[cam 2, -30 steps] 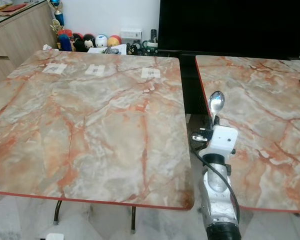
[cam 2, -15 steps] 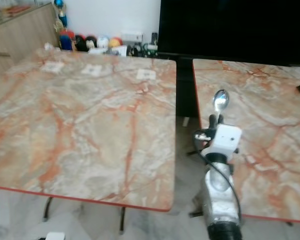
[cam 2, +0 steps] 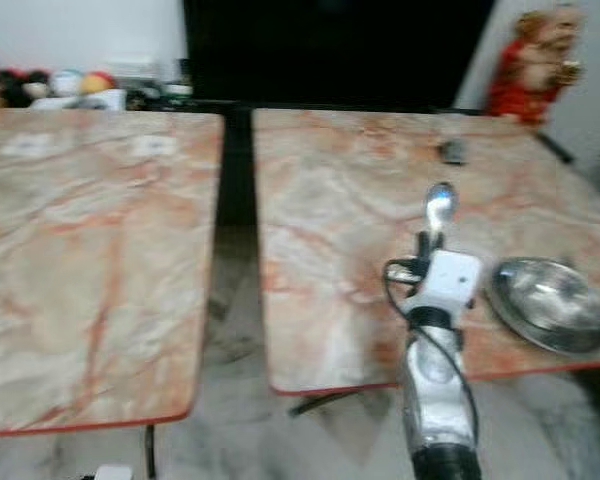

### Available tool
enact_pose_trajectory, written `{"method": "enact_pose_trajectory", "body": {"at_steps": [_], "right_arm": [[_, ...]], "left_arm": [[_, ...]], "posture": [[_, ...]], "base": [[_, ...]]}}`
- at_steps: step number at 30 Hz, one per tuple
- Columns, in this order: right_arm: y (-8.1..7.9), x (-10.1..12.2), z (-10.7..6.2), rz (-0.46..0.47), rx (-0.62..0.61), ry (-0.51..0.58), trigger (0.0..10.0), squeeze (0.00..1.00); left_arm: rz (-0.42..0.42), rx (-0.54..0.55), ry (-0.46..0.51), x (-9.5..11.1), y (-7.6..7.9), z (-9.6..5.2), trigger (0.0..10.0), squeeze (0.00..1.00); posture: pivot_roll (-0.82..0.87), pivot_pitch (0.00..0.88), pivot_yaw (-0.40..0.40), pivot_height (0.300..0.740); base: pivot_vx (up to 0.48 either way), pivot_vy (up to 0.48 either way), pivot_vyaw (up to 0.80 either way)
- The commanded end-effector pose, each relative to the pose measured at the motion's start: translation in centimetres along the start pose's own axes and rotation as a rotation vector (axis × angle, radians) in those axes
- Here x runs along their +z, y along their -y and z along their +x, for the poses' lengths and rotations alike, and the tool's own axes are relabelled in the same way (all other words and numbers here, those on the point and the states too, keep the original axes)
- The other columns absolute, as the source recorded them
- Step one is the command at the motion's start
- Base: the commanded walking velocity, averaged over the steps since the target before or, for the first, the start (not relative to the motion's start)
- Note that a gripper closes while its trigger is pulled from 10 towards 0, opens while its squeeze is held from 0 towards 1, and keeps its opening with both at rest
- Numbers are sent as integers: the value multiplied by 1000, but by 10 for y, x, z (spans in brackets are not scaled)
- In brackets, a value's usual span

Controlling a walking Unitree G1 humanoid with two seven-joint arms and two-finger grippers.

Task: Setting the table

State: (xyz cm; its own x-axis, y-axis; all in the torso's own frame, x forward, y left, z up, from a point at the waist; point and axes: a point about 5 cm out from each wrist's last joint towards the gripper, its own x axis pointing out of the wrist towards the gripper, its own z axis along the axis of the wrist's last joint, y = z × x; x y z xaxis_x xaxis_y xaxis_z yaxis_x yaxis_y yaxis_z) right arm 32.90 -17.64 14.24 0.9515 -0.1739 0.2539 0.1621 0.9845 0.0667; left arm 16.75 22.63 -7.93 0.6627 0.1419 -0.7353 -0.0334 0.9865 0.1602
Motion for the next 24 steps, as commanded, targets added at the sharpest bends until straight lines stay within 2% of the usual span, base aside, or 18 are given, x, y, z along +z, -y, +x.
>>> {"method": "enact_pose_trajectory", "body": {"at_steps": [1,24], "right_arm": [[4,6,2,-13,-9,25,10000,0],[7,15,6,-40,-9,66,10000,0]], "left_arm": [[-1,-13,-27,-7,4,-2,10000,0],[0,-13,-27,-6,1,-2,10000,0]], "posture": [[21,76,-15,740],[9,83,-8,740]], "base": [[0,-431,0],[0,-423,0]]}}
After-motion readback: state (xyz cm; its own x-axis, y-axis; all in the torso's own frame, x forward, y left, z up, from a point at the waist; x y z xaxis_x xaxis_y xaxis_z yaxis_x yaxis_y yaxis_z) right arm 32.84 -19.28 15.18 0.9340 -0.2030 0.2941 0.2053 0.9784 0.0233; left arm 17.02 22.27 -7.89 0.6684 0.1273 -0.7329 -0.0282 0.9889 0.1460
